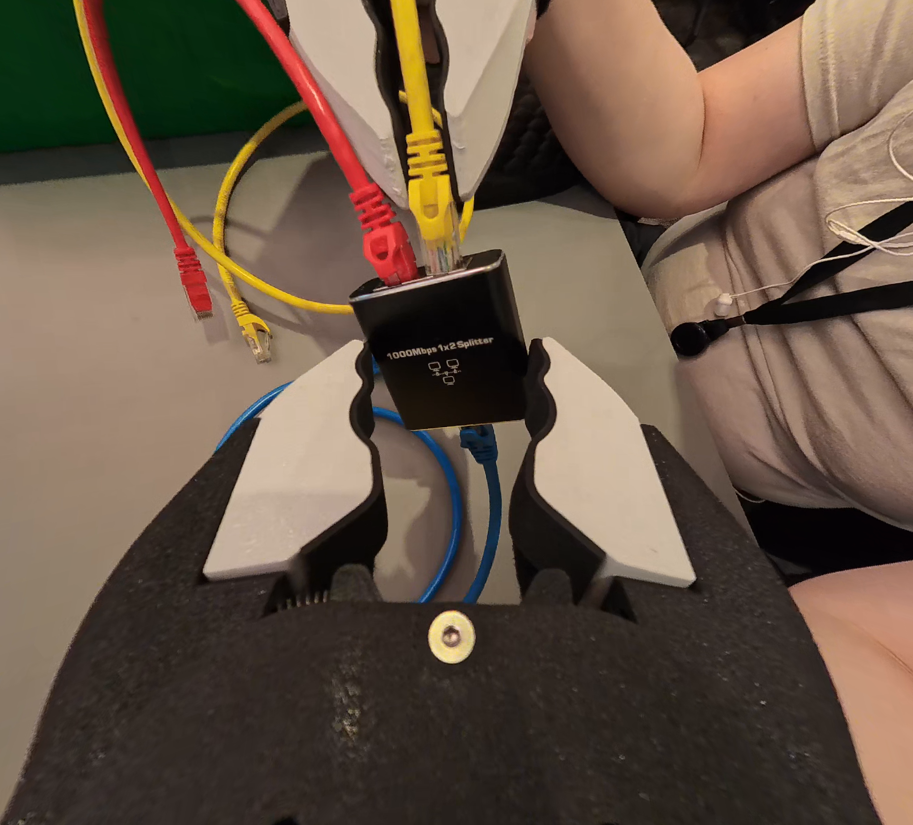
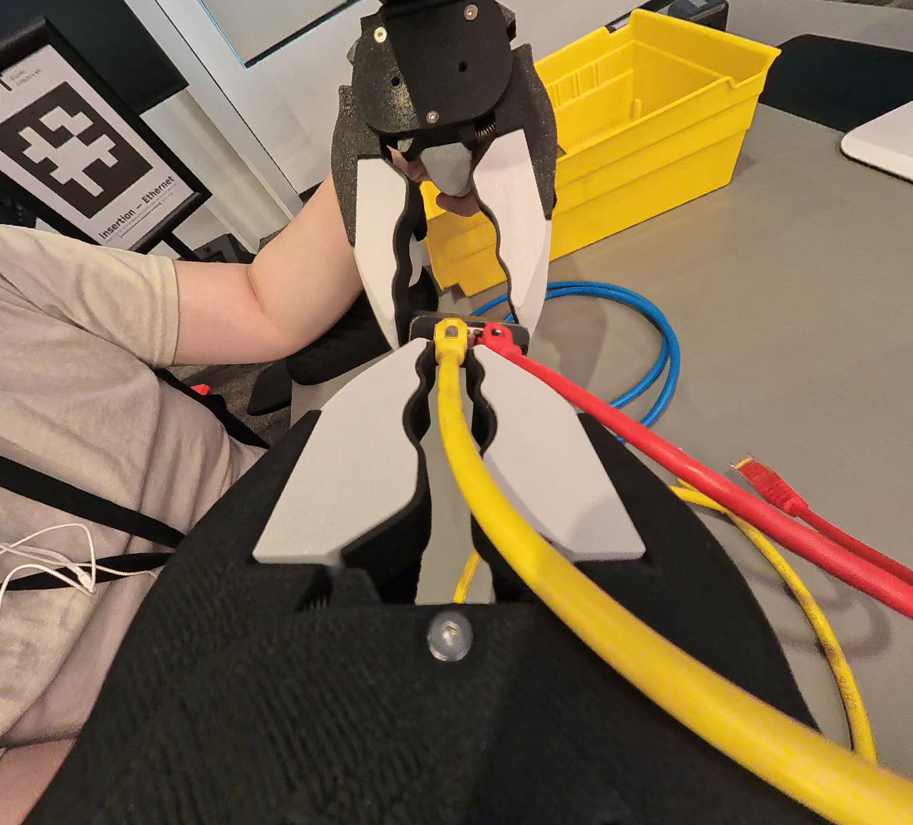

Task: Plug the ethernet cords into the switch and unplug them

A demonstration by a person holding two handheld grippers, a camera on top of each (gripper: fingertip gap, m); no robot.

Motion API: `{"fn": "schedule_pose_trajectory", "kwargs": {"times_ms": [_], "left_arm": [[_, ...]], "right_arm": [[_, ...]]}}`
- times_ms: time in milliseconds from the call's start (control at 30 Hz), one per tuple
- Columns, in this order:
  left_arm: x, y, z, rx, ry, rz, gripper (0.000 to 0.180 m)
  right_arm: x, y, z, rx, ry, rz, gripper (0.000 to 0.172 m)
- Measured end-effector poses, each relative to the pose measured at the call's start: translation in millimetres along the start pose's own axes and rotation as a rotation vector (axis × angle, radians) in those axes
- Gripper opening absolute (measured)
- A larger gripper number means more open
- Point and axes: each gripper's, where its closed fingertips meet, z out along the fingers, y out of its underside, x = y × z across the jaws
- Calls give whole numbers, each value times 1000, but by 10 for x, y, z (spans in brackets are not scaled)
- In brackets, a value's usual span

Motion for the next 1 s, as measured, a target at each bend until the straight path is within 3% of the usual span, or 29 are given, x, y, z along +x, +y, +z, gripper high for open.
{"fn": "schedule_pose_trajectory", "kwargs": {"times_ms": [433,1000], "left_arm": [[-64,-4,-31,38,-14,-29,60],[-70,-11,-64,58,-20,-29,59]], "right_arm": [[45,-48,20,1,67,-48,21],[73,-126,-44,54,90,-58,12]]}}
